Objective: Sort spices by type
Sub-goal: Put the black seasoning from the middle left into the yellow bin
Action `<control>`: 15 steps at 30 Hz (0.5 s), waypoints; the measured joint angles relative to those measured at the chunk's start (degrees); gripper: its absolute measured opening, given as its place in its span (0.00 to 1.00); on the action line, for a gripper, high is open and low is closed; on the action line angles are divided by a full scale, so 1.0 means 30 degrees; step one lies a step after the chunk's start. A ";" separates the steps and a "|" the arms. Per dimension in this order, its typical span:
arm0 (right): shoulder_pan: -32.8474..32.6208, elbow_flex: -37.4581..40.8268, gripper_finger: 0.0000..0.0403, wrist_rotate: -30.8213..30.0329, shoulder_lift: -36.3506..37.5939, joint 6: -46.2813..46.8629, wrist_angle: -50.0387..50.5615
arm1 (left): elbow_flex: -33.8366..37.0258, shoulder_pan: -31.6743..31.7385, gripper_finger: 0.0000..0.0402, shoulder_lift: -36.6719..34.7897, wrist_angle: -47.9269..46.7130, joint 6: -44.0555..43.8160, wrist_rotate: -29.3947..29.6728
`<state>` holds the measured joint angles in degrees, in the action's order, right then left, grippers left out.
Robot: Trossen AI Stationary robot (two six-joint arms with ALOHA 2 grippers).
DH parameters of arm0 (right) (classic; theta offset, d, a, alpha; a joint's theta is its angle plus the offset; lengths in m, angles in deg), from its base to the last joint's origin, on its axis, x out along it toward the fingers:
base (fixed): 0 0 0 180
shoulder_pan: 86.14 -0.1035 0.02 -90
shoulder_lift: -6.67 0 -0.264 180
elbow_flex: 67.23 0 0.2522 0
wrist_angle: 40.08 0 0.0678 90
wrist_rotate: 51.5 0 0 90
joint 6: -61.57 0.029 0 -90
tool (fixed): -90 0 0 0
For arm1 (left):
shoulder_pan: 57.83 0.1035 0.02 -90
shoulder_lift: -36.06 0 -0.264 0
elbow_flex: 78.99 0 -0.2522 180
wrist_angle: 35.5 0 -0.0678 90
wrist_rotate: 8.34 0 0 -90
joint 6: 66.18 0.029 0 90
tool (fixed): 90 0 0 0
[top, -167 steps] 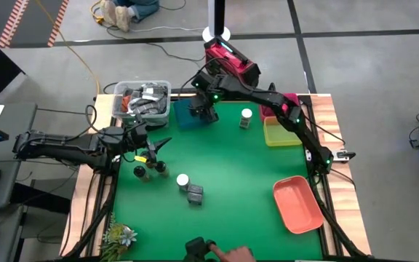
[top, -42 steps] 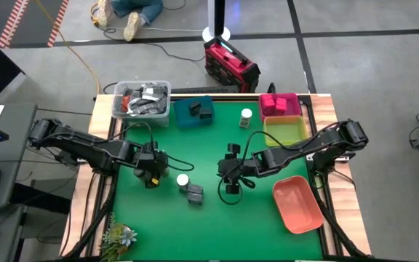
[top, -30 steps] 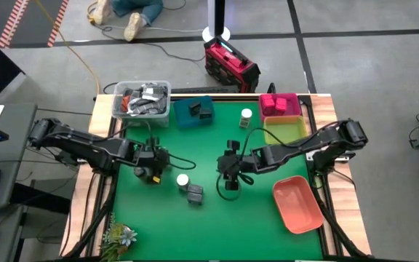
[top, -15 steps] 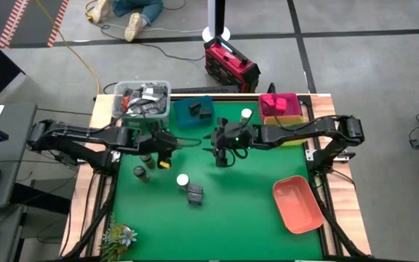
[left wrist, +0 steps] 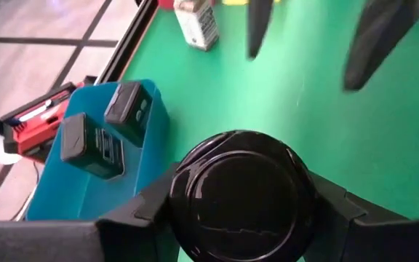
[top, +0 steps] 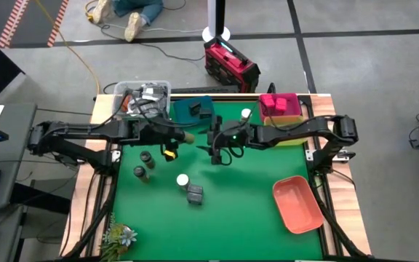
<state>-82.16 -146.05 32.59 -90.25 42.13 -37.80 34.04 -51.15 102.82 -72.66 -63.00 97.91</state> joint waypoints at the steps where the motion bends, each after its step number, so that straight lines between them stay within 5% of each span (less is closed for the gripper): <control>1: 0.0061 0.0001 0.66 0.0000 -0.0006 -0.0005 -0.0113 | 0.0000 0.0000 0.48 -0.0006 0.0286 -0.0021 -0.0223; 15: 0.0251 -0.1763 0.67 -0.0685 -0.2150 -0.0037 -0.0553 | -0.0138 -0.0010 0.48 0.0020 0.2376 -0.0052 -0.0714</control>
<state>-81.41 -151.34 30.54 -96.70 42.01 -39.46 33.63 -51.18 102.88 -65.53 -63.16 95.77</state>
